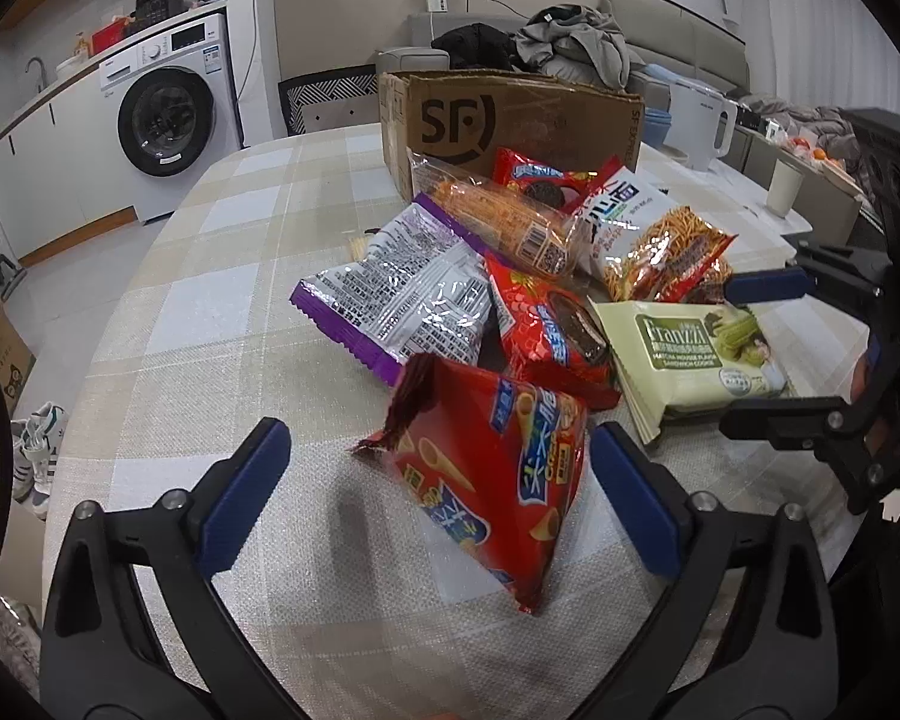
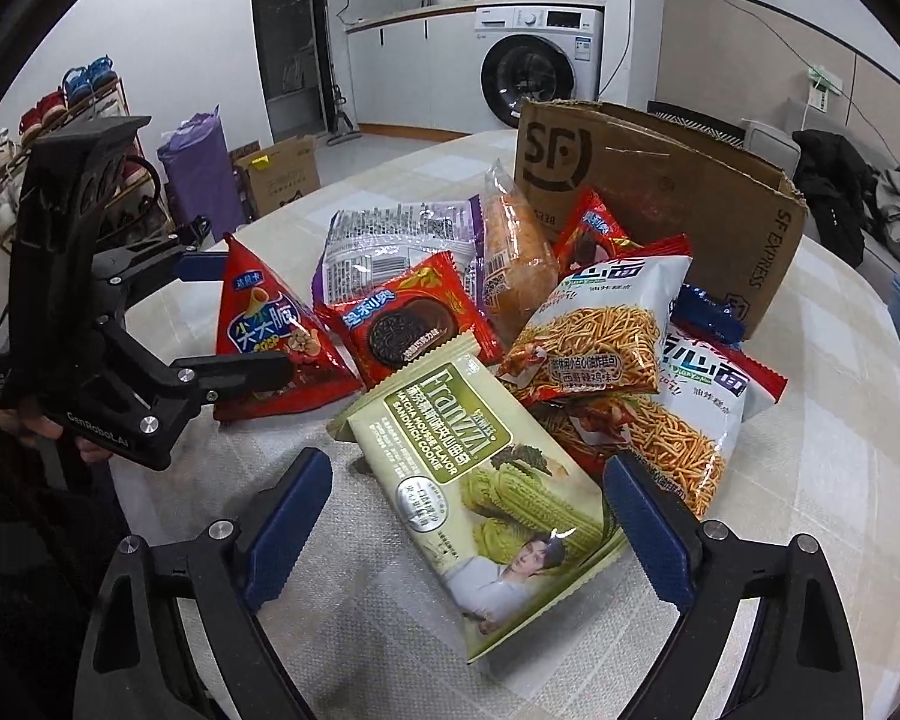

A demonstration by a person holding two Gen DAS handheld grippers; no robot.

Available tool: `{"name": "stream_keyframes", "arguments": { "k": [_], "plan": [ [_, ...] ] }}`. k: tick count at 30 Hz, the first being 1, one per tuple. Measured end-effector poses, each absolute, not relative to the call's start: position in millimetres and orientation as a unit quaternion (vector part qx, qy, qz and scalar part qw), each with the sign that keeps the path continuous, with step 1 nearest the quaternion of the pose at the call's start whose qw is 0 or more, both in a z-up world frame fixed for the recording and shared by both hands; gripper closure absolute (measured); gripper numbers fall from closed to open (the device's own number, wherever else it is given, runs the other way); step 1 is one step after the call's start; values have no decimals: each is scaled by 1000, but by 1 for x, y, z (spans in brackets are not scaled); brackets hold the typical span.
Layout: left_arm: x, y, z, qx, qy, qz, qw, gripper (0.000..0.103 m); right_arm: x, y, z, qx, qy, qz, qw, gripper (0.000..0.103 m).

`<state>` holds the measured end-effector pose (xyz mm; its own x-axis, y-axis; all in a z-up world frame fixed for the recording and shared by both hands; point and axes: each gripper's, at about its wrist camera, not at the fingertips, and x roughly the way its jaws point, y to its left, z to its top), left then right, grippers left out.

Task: Organize snacks
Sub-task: 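Grasp the red chip bag with the left tool while the right tool grasps the green Franzzi pack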

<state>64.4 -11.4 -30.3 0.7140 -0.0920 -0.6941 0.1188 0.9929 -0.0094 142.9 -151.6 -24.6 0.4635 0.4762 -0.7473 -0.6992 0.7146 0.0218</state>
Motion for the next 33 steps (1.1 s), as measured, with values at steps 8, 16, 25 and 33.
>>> {"name": "stream_keyframes", "arguments": {
  "k": [8,16,25,33],
  "plan": [
    [69,-14,-33,19,381,-67,922,8,150,-148,-31,-165,396,347,834,12],
    [67,-15,-33,15,390,-85,917,16,139,-154,-30,-154,412,369,819,20],
    [65,-13,-34,6,395,-87,914,23,142,-149,-38,-146,423,374,813,35],
    [69,-14,-38,7,408,-92,908,28,141,-141,-40,-150,419,374,814,37]
  ]
}}
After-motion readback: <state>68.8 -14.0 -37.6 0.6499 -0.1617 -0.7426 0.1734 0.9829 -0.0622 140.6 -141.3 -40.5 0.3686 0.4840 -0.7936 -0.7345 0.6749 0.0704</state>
